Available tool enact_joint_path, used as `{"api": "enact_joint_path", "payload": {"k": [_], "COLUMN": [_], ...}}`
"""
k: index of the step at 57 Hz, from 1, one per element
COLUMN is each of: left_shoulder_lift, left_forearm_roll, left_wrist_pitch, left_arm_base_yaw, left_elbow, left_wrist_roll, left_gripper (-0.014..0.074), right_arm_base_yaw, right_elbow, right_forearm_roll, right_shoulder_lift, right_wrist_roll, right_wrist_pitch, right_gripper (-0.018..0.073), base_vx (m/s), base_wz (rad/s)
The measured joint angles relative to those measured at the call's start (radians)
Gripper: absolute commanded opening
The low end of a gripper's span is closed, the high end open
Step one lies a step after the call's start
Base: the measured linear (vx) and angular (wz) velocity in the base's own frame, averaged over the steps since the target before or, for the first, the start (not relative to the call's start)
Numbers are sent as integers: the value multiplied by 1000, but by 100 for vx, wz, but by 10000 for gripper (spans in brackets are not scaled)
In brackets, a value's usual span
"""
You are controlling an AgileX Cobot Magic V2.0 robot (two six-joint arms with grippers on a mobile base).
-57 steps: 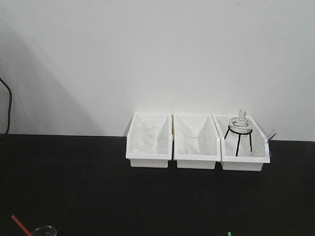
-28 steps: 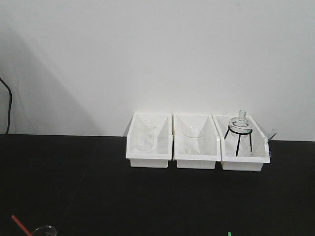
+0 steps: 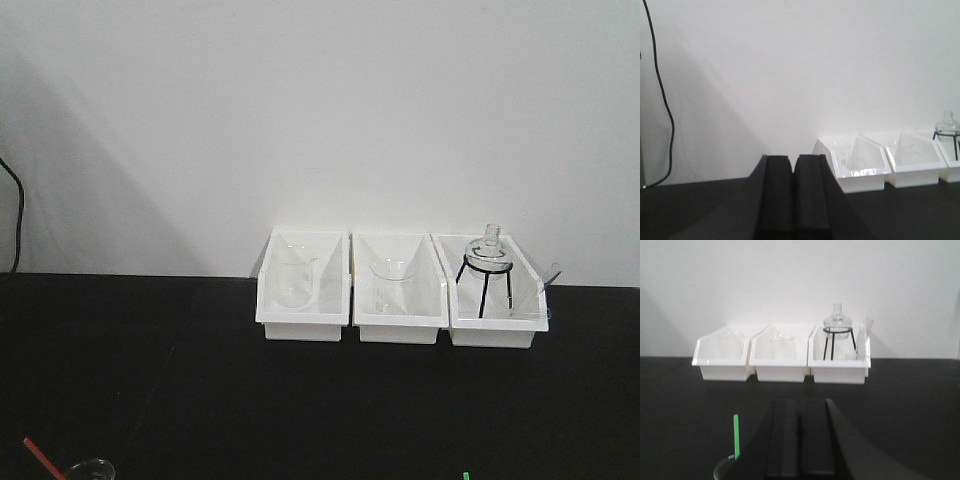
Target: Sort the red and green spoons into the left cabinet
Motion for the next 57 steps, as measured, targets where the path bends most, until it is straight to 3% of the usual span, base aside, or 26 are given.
{"api": "enact_joint_path", "payload": {"k": [11, 21, 31, 43, 57], "left_shoulder_lift": [0, 24, 233, 513, 666], "left_forearm_roll": [-3, -20, -19, -19, -19], "left_wrist_pitch": [-39, 142, 270, 305, 320], "left_arm_base_yaw": [0, 0, 0, 0, 0], "left_elbow": [-9, -171, -405, -602, -653], "left_wrist_roll": [-5, -5, 15, 22, 23], "left_gripper": [-3, -3, -3, -3, 18], "right_arm_base_yaw": [0, 0, 0, 0, 0], "right_elbow": [-15, -215, -503, -731, -764], "right_forearm_roll": [38, 38, 32, 61, 127], "right_shoulder_lift": [0, 18, 225, 506, 663], "right_wrist_roll": [3, -16, -82, -103, -103], "right_wrist_pitch": [-85, 100, 291, 407, 444], "right_gripper": [-4, -4, -4, -4, 10], "base_vx": [0, 0, 0, 0, 0], "base_wz": [0, 0, 0, 0, 0]}}
